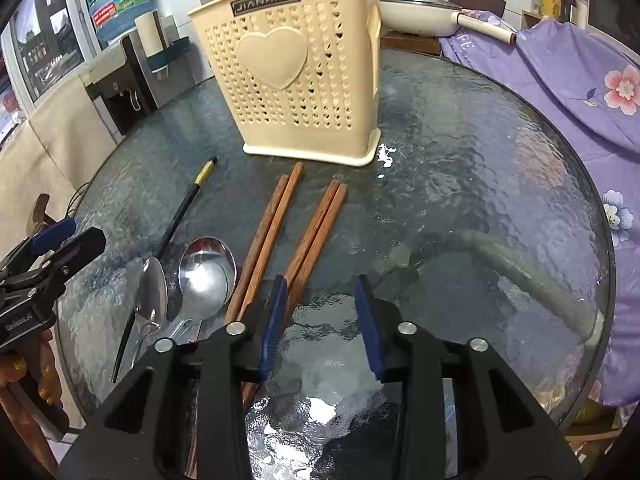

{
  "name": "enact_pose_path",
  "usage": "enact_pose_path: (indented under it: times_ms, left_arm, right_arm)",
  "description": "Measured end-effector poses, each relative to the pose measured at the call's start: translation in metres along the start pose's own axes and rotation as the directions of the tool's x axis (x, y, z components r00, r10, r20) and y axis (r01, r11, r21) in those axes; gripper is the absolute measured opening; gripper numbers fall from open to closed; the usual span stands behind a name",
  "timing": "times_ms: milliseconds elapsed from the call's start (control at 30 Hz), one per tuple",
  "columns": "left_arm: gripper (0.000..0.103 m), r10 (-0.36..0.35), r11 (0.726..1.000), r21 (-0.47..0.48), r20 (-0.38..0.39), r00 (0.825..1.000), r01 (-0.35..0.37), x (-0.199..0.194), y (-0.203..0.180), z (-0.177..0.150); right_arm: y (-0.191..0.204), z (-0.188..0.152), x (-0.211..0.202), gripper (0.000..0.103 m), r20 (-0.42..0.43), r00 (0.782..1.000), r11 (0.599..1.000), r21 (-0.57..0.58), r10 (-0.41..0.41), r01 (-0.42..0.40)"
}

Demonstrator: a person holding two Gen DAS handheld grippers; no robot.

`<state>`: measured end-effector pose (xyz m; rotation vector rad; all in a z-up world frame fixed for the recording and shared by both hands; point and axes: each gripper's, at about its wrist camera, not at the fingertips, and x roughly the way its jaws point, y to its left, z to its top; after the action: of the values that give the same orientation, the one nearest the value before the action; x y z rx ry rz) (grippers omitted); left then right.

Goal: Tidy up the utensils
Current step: 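Move both tools back down to the remaining chopsticks on the table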

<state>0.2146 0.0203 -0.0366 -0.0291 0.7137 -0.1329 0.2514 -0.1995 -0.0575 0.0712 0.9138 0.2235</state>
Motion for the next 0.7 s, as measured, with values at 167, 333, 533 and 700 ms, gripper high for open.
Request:
enact_pose_path:
  times_ms: [167, 333, 533, 700]
  left_arm:
    - [0.096, -0.006, 1.000, 0.006, -0.007, 1.000, 0.006, 0.000, -0.003, -0.004]
    - [0.096, -0.003, 1.000, 0.010, -0.014, 1.000, 0.003, 0.002, -0.005, -0.005]
    - [0.096, -0.008, 1.000, 0.005, -0.021, 1.000, 0.008, 0.004, -0.004, -0.005]
    - [0.096, -0.015, 1.000, 0.006, -0.031, 0.999, 0.016, 0.010, -0.002, 0.001]
  right_arm:
    - [0.006, 0.000, 0.008, 0.027, -0.025, 1.000, 1.000, -0.012, 0.007, -0.007]
    - [0.009, 0.004, 0.010, 0.024, -0.048, 0.999, 0.999, -0.043, 0.005, -0.007]
    - [0.004, 0.014, 0.013, 0.020, -0.084, 0.996, 0.996, -0.088, -0.002, -0.005]
    - [-0.005, 0.026, 0.020, 0.020, -0.103, 0.995, 0.999, -0.052, 0.007, -0.012]
